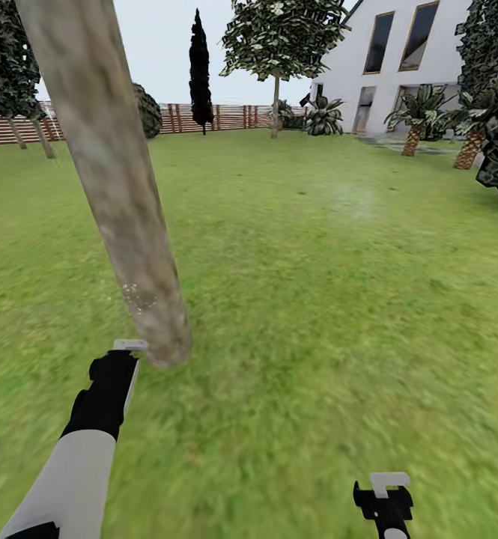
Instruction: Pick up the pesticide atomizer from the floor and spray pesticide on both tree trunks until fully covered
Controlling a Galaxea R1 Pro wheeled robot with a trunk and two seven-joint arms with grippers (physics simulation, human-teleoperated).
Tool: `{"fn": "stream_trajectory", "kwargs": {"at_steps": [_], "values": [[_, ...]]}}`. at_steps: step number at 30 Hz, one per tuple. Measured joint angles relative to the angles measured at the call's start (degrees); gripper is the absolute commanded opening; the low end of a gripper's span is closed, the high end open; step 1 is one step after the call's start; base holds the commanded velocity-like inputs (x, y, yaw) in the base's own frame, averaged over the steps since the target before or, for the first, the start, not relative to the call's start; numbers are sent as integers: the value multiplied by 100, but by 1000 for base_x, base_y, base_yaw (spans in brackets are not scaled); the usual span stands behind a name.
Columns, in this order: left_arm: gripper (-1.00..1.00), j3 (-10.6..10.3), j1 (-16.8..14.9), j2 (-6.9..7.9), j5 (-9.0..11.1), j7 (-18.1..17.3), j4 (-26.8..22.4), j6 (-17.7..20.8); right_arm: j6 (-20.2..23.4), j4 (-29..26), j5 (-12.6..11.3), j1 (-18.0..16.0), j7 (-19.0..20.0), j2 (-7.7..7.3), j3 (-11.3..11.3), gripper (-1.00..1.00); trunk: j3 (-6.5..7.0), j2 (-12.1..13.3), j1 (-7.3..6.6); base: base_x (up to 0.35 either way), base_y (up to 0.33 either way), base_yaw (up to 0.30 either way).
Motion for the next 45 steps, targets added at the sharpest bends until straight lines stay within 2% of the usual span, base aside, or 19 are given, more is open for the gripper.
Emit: {"fn": "stream_trajectory", "kwargs": {"at_steps": [9,34,45], "values": [[-100,-18,-4,1,-8,8,-43,0,0,0,6,-1,-1,0,1,100,0,0,2,198,-209,50],[-100,8,4,10,-39,17,-72,1,0,1,4,-1,1,0,2,100,0,0,1,125,-266,240],[-100,16,4,18,-44,18,-78,-1,0,0,7,0,-1,-9,0,100,0,0,2,94,-263,19]]}}
